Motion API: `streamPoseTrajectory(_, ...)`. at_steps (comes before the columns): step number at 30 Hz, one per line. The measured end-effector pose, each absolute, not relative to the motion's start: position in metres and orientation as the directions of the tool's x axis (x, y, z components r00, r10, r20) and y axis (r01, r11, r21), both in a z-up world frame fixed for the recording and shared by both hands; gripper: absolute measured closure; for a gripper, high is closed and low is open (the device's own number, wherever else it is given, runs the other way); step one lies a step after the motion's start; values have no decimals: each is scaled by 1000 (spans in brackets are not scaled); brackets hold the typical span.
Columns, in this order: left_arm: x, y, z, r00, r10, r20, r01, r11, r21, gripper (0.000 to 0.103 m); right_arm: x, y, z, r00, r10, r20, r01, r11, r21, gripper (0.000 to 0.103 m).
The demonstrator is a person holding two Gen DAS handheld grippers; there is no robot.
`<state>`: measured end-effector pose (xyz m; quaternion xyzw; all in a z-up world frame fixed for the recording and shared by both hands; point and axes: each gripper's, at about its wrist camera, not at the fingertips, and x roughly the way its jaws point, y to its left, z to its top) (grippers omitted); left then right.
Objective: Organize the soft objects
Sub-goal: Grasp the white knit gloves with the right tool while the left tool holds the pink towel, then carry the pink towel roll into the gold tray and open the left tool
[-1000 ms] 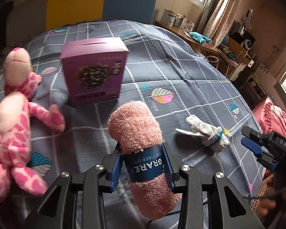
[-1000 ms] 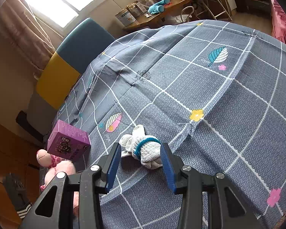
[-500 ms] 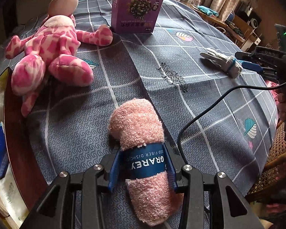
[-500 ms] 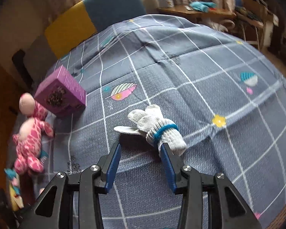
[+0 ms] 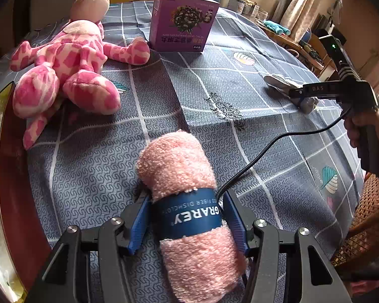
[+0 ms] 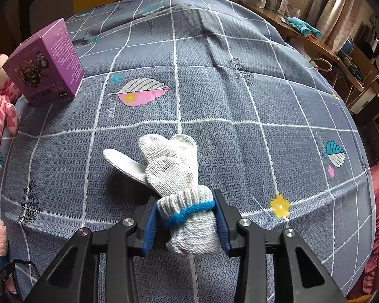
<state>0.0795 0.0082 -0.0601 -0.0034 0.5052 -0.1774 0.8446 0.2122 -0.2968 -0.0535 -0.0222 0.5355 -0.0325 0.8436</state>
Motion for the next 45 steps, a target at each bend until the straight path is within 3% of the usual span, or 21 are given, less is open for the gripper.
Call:
streamPoseTrajectory(5,79,12,-61,432,-323,-842,279,936,-216,43,188,-261,-22,499,48,-865,-90,996,4,66)
streamPoseTrajectory(8,79,12,-61,438,-320,-840,266,939,-219,43,175,-226,-13,461,198,-865,-196,973,118,66)
streamPoseTrajectory(11,79,12,-61,447,-317,-836,257,941,-219,43,168,-196,-28,400,251,-881,-238,957,164,65)
streamPoseTrajectory(21,73,14,-61,478,-318,-819,253,943,-218,46,171,-191,-71,349,284,-893,-214,952,219,62)
streamPoseTrajectory(23,70,15,-61,493,-309,-814,250,946,-208,51,170,-187,-71,355,273,-894,-225,953,202,61)
streamPoseTrajectory(25,70,19,-60,503,-292,-814,243,951,-191,64,169,-184,-71,362,262,-894,-229,955,187,61)
streamPoseTrajectory(28,70,30,-57,494,-332,-804,236,941,-243,68,170,-179,-72,365,250,-897,-252,954,163,60)
streamPoseTrajectory(34,53,37,-37,538,-335,-774,236,941,-244,68,162,-168,-75,416,207,-885,-277,956,94,56)
streamPoseTrajectory(45,27,56,14,671,-185,-718,143,983,-119,67,154,-164,-74,463,167,-870,-272,962,40,56)
